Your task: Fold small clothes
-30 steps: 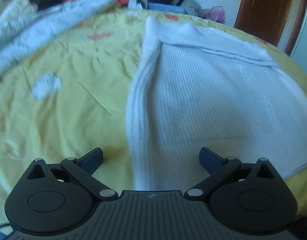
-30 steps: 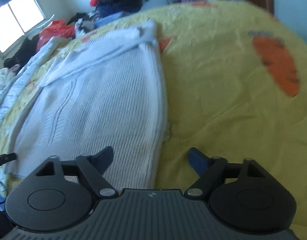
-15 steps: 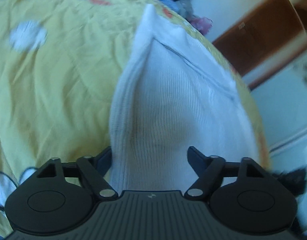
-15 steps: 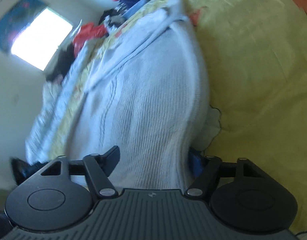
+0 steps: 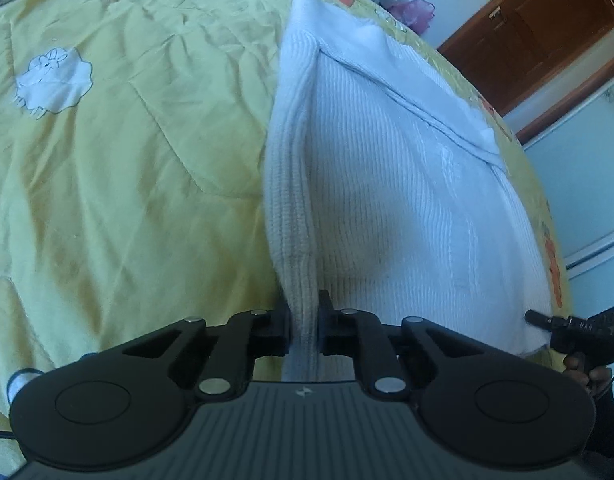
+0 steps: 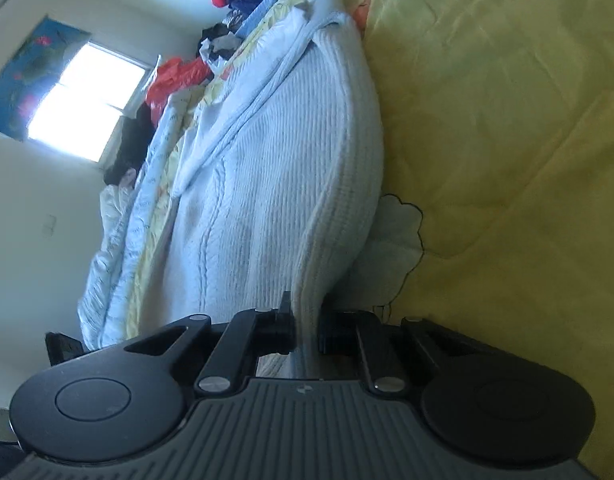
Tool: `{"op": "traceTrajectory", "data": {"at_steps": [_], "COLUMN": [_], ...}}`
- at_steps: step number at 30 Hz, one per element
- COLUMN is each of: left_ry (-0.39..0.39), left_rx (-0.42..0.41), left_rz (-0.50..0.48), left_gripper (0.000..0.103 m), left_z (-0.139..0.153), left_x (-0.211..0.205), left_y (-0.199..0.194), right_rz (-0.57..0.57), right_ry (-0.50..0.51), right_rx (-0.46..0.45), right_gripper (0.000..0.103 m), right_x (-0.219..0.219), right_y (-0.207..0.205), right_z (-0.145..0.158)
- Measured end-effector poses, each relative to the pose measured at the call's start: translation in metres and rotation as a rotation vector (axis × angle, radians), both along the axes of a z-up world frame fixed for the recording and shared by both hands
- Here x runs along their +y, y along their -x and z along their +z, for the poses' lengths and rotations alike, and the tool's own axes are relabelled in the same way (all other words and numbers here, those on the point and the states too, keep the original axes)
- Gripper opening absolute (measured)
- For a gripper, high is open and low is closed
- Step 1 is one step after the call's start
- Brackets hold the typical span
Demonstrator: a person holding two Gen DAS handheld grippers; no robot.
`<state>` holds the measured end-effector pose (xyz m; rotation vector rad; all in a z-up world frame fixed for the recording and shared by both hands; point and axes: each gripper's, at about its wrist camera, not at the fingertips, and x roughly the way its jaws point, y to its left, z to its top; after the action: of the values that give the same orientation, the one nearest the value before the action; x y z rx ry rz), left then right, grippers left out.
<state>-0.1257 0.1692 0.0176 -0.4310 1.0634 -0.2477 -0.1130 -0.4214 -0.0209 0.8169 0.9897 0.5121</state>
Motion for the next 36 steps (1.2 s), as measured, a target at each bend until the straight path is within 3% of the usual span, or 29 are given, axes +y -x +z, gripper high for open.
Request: {"op": "traceTrajectory", "data": {"at_steps": [4,11,15,20,24,29,32,36], "left_ry": [0.069,0.174,0.206,0.178,0.148,0.121,0.095,0.127], "left_rx": [-0.04,-0.208,-0.275,-0.343,-0.36,-0.334,-0.306,-0.313], "left_rz": [-0.019,-0.009,0.019,0.038,0.075,0.111,0.133,0.183], "left_gripper": [0.011,0.011,0.011,0.011,0.011,0.011,0.011,0.011], "left_z": [0.014,0.062,0.082,0.099,0.1,0.087,0.074,0.063], "left_x": [0.008,0.031,0.038,0.025,0.016,0.008,0.002,0.004], "left_y": [0.002,-0.018,-0.062,-0.142,-0.21,-0.283,-0.32,-0.356], "right_rz": [-0.012,-0.05,-0.091,-0.122,-0.147,-0.181,-0.199,-0.235], "right_ry": [-0.035,-0.156,-0.227,-0.242,-0.237,-0.199,-0.182,-0.195], "right_rx": [-0.052,-0.221,-0.305,-0.352,-0.339,-0.254,-0.198,-0.174], "right_gripper": [0.015,0.015,0.015,0.015,0.015,0.015,0.015,0.016], "right_x": [-0.001,-0.01,-0.016,-0.015,-0.013,-0.003,0.003,0.007], "right_y": [0.001,-0.025,-0.071,-0.155,-0.227,-0.309,-0.343,-0.369], "right_z": [0.014,0.062,0.082,0.094,0.093,0.066,0.047,0.029]}}
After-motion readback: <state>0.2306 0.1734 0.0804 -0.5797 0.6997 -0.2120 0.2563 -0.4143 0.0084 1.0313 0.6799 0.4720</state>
